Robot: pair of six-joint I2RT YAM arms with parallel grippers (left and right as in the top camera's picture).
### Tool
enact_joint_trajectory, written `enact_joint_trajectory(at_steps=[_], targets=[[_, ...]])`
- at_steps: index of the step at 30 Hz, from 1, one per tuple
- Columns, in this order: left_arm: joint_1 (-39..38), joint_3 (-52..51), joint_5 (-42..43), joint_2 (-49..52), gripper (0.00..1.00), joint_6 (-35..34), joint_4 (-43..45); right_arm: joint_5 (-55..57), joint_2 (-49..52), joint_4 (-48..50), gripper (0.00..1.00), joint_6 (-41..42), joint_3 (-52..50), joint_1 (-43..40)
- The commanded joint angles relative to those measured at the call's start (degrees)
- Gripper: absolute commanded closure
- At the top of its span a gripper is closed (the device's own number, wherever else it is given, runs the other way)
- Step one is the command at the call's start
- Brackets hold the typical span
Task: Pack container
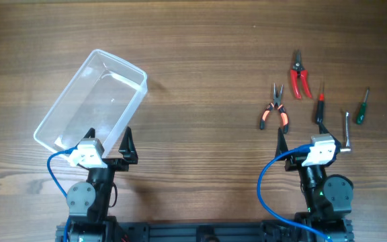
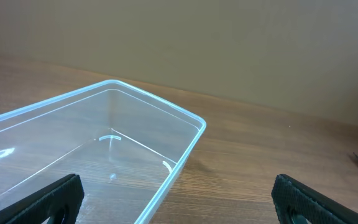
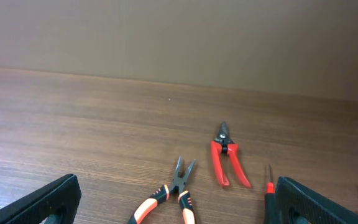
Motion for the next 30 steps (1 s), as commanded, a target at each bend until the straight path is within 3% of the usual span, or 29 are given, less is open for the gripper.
enact_joint_trajectory(at_steps=[1,25,30], targets=[[0.26,-0.59,1.29,-0.42,0.0,-0.26,0.26,0.81,-0.72,0.31,0.0,-0.17,0.39,0.2],[0.26,-0.59,0.85,-0.31,0.0,-0.96,0.22,1.22,-0.72,2.16,0.0,-0.09,0.31,0.15],[0.26,0.09,0.87,0.57,0.0,-3.76,-0.37,-5.29,-0.59,0.5,0.0,12.07,0.42,0.17]])
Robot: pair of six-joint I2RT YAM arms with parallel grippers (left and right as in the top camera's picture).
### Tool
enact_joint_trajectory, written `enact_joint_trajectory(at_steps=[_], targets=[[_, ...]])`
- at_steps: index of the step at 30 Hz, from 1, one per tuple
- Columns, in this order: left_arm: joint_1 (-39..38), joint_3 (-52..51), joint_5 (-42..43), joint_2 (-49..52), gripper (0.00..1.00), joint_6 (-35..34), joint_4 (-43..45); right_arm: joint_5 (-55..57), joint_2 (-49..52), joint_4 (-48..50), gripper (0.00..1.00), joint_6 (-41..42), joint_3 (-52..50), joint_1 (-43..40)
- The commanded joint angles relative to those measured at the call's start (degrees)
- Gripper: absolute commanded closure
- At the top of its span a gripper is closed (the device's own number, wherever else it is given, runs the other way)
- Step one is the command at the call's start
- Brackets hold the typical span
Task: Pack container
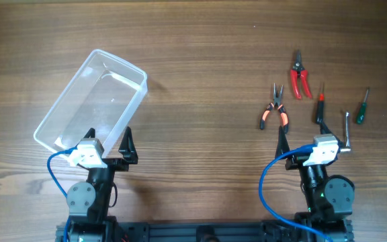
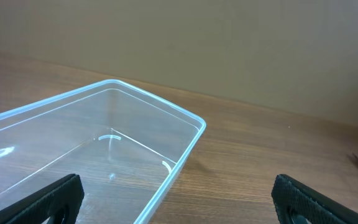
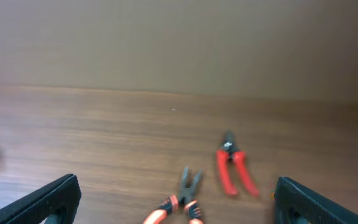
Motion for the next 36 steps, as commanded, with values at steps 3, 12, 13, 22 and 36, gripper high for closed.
enact_joint_trajectory(at_steps=[3,12,13,22,36], targets=[[0.26,4.61,0.07,2.01,0.0,-7.72,-3.34,-5.64,1.16,-1.57,0.0,12.13,1.29,0.17],[0.33,35.01,-6.49,28.06,0.0,-10.23,-26.36,-10.4,25.81,-6.45,0.0,10.91,19.74,0.17],[0.33,38.71,-6.97,31.85,0.0,-10.23,-29.62,-10.78,28.76,-7.87,0.0,10.78,22.03,0.17],[6.78,70.99,-6.84,63.58,0.0,-16.63,-68.3,-9.44,63.3,-42.16,0.0,5.81,55.91,0.17],[20.96,77.31,1.51,71.56,0.0,-23.39,-72.43,-4.42,78.31,-51.39,0.0,6.51,67.08,0.17]])
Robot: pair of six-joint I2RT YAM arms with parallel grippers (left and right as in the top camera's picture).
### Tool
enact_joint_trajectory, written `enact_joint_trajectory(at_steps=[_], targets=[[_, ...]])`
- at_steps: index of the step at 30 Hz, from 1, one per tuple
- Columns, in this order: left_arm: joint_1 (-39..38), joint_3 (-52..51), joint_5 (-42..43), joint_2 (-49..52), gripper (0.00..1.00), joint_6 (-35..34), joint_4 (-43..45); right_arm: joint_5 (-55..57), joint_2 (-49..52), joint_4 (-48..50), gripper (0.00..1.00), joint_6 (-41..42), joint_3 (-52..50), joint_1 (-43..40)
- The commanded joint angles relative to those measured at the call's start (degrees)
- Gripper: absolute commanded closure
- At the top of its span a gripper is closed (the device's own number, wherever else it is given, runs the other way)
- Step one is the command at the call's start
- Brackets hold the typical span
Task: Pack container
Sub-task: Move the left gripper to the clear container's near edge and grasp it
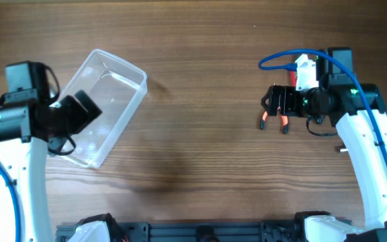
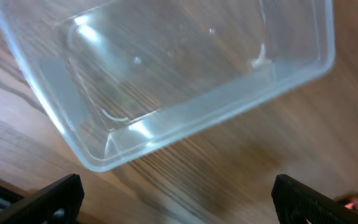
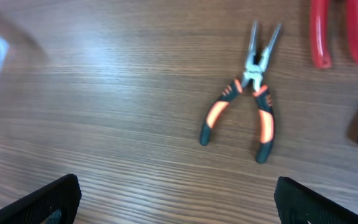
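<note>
The clear plastic container [image 1: 109, 94] lies empty and slanted at the table's left; the left wrist view looks down into the container [image 2: 166, 74]. My left gripper [image 1: 80, 111] hangs open above its near end, and nothing sits between its fingers [image 2: 48, 199]. Orange-and-black needle-nose pliers [image 3: 247, 93] lie on the wood on the right. My right gripper [image 1: 279, 102] hovers open over them, so only the handle tips of the pliers [image 1: 274, 122] show in the overhead view. The fingers [image 3: 48, 199] of the right gripper are wide apart and hold nothing.
Red-handled cutters [image 3: 334, 31] lie just beyond the pliers, and a dark screwdriver handle lies to their right. In the overhead view the right arm [image 1: 361, 141] covers most of the other tools. A corner of the container shows at the left edge.
Both arms have left their folded places at the table's near edge. The left gripper now looks down over the container's near end. The right gripper now looks down over the pliers.
At first both arms sat folded at the near edge, grippers open, facing the container and the tools. A second later the right wrist view had shifted slightly and blurred. Now both grippers are out over the table, still open and holding nothing.
</note>
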Motion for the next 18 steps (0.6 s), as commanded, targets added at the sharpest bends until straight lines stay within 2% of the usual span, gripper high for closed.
enact_joint_trajectory(at_steps=[1,4,6,12,18], targets=[[7.65,1.16,-1.25,0.0,0.0,-8.37,0.13,8.52,-0.13,-1.25,0.0,1.7,1.51,0.17],[13.18,0.83,-1.46,0.68,0.0,-8.92,0.31,9.84,-0.13,-1.33,0.0,1.44,1.51,0.17],[15.21,0.83,-1.46,1.92,0.0,-6.75,0.17,9.84,-0.13,-0.96,0.0,1.31,1.51,0.17],[15.78,-0.63,-3.06,6.67,0.0,-6.05,0.11,9.86,-0.11,-0.28,0.0,-1.22,1.51,0.17],[15.78,-8.48,-2.97,10.34,0.0,-5.99,6.84,9.86,-0.11,-0.72,0.0,-1.7,1.51,0.17]])
